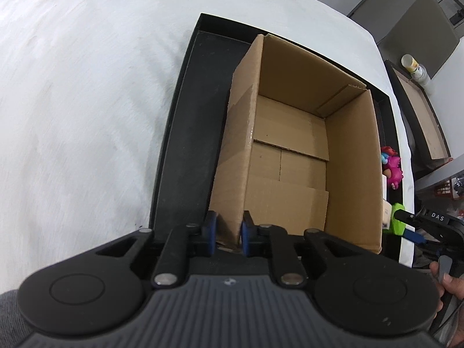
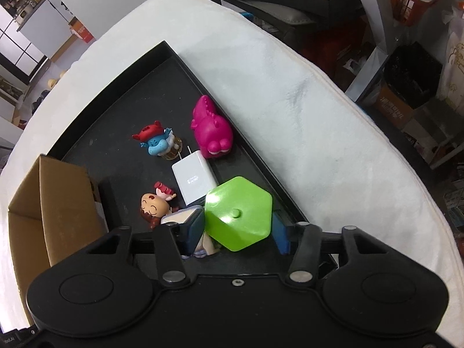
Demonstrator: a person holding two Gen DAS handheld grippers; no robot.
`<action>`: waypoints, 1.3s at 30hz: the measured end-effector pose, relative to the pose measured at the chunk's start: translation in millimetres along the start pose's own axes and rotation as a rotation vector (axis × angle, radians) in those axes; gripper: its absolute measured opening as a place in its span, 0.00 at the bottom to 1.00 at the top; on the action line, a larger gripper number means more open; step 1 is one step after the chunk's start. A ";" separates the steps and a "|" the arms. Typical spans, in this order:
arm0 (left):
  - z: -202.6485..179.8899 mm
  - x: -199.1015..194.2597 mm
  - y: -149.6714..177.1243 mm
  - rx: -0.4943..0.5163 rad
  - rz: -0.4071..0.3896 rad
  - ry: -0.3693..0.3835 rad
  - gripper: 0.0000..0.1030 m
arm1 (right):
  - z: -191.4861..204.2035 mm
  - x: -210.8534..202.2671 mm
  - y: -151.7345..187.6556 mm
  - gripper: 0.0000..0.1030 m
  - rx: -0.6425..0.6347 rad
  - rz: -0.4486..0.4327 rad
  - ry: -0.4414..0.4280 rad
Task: Organize rigid objects
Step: 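Close the right gripper on the green hexagonal box and lift it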
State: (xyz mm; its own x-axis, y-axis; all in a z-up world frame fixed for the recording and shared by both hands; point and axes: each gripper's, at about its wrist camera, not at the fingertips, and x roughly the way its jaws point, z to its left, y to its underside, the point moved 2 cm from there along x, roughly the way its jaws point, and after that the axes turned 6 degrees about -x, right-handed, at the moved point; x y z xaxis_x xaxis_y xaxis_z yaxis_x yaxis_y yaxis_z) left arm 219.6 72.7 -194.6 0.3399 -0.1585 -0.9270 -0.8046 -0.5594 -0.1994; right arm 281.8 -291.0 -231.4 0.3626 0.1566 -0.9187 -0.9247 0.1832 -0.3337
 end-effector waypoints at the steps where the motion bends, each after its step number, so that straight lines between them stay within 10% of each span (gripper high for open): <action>1: 2.1 -1.1 1.2 -0.002 -0.004 0.004 0.16 | -1.3 -2.5 -0.7 0.30 0.006 -0.006 -0.007; 10: 10.3 -4.9 7.3 -0.002 -0.032 0.018 0.16 | -1.7 0.0 -4.5 0.37 0.010 0.033 -0.007; 15: 15.0 -7.1 10.4 -0.015 -0.041 0.028 0.16 | 1.9 1.2 -8.9 0.60 0.030 0.033 -0.017; 27: 16.1 -6.7 12.8 0.003 -0.045 0.048 0.17 | 15.0 24.8 -6.2 0.55 -0.033 0.062 0.109; 39: 15.8 -5.1 14.4 0.009 -0.047 0.062 0.18 | 23.8 -7.5 -11.4 0.50 -0.115 0.002 0.050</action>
State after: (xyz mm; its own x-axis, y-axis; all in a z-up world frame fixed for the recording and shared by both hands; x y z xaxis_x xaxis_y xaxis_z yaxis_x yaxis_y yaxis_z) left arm 198.6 78.3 -197.8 0.4069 -0.1822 -0.8951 -0.7910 -0.5604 -0.2455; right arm 292.4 -271.2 -215.6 0.3569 0.1078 -0.9279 -0.9338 0.0703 -0.3509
